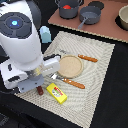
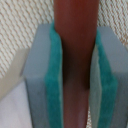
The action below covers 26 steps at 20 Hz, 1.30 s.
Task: Interact with the objects in diverse but meaningful ways.
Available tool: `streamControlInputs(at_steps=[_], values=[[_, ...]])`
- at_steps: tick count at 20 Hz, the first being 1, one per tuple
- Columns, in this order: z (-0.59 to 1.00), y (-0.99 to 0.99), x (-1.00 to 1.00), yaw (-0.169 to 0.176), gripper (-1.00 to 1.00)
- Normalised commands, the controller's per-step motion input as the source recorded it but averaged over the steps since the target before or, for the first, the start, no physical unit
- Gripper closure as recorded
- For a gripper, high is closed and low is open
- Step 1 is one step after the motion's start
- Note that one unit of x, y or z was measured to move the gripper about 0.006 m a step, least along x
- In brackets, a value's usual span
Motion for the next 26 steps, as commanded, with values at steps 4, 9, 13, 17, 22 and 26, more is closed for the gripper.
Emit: streamControlInputs(at_steps=[4,9,13,17,22,26], values=[[0.44,-0.23,-0.75,-0.132,1.0],[0.41,-0.07,-0.81,-0.106,1.0],[0.26,0.01,-0.86,-0.076,1.0],[0.15,0.28,-0.93,-0.018,1.0],[0.04,0.51,-0.93,0.016,1.0],[0.0,0.61,-0.75,0.053,1.0]])
